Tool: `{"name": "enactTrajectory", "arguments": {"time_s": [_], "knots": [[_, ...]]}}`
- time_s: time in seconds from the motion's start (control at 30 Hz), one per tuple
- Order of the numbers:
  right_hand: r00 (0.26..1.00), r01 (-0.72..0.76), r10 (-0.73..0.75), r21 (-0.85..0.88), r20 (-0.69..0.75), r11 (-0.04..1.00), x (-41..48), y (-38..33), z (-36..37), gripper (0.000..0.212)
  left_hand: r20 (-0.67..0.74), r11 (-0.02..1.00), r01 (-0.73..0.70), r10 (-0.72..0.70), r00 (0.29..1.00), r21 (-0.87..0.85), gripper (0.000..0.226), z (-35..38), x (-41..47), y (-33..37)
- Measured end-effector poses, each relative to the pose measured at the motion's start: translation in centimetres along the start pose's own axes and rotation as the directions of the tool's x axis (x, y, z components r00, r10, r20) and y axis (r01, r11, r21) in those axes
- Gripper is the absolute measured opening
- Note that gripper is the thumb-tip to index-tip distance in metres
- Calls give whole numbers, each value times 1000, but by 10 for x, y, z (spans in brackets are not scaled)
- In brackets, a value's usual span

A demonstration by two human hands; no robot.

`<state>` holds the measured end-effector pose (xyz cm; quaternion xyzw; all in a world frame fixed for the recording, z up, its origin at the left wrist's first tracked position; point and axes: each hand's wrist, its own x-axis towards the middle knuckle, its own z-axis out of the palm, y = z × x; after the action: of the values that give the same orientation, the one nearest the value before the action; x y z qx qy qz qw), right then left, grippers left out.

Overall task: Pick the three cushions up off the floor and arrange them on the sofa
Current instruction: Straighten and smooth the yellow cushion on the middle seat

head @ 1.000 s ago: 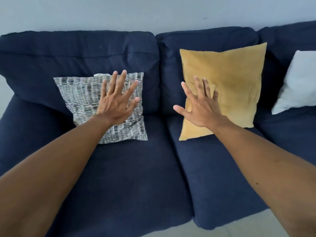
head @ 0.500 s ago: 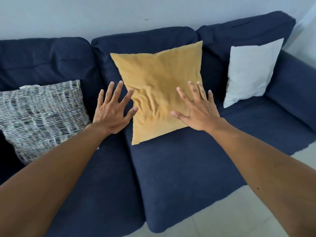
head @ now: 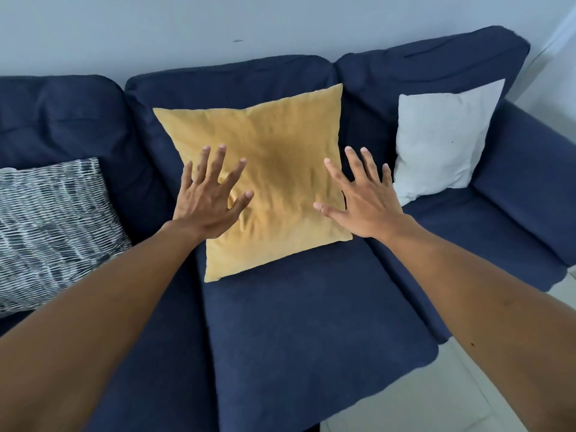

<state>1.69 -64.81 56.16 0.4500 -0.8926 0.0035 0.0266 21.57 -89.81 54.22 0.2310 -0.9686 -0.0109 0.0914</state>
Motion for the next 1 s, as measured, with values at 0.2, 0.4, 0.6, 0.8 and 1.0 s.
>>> {"name": "enactTrajectory", "arguments": {"time_s": [0.2, 0.4, 0.6, 0.8, 1.0], "knots": [[999, 46, -46, 8, 0, 999, 39, 20, 9, 94, -72, 1000, 12, -12, 997, 4, 72, 19, 31, 5], [991, 129, -129, 3, 18, 992, 88, 27, 17, 93, -133, 998, 57, -59, 989, -18, 68, 35, 56, 6], [975, 221, -221, 14, -11, 975, 127, 26, 29, 94, -160, 994, 108, -111, 981, -27, 67, 53, 74, 6], [957, 279, -275, 36, -91, 960, 165, 18, 52, 94, -234, 994, 107, -104, 967, 1, 67, 73, 92, 2], [922, 346, -326, 66, -209, 936, 206, 7, 81, 92, -297, 988, 140, -116, 948, 60, 67, 90, 115, -11]]}}
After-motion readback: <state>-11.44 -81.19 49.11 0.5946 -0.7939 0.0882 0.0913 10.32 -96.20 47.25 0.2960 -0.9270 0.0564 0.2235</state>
